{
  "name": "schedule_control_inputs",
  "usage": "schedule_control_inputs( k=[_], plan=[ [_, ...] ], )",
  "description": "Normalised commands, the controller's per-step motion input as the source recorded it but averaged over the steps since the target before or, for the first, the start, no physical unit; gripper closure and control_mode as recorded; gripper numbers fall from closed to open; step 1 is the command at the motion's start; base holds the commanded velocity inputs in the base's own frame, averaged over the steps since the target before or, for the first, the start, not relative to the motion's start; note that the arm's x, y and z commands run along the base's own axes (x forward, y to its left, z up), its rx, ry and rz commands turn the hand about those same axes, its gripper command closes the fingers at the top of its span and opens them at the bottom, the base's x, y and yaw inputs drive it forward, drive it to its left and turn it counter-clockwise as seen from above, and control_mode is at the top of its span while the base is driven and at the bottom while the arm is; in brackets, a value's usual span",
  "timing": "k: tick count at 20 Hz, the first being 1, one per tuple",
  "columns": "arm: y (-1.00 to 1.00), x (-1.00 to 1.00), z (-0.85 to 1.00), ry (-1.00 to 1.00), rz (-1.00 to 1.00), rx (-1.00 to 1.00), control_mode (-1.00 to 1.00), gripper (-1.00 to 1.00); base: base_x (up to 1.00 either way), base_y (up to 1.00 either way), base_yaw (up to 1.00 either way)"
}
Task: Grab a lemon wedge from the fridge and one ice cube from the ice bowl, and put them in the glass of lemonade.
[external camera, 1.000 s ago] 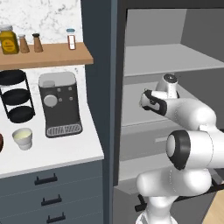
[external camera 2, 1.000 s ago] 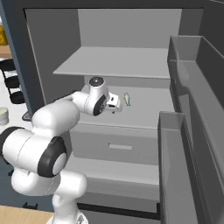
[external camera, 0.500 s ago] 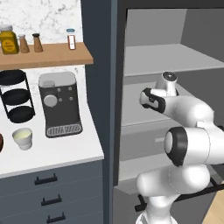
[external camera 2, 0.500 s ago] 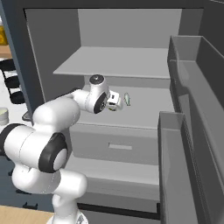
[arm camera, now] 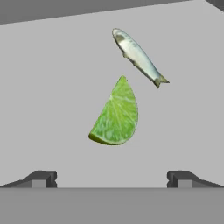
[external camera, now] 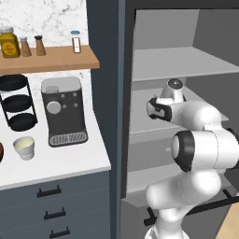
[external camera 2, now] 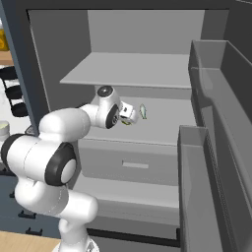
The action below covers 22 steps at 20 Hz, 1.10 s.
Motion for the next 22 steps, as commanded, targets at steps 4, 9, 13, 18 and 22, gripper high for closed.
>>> schedule_control_inputs(
  k=[4,9,13,18,22],
  plan=[
    [0.0,0.0,0.0,-0.04,-0.07,0.0,-1.0,-1.0,0.0,0.0,0.0],
    [0.0,0.0,0.01,-0.07,-0.03,0.01,-1.0,-1.0,0.0,0.0,0.0],
    [-0.11,0.03,0.0,0.0,-0.01,0.0,-1.0,-1.0,0.0,0.0,0.0],
    [-0.2,0.23,-0.02,0.0,0.0,0.0,-1.0,-1.0,0.0,0.0,0.0],
    [-0.12,0.33,0.0,0.01,0.0,0.0,-1.0,-1.0,0.0,0.0,0.0]
  ],
)
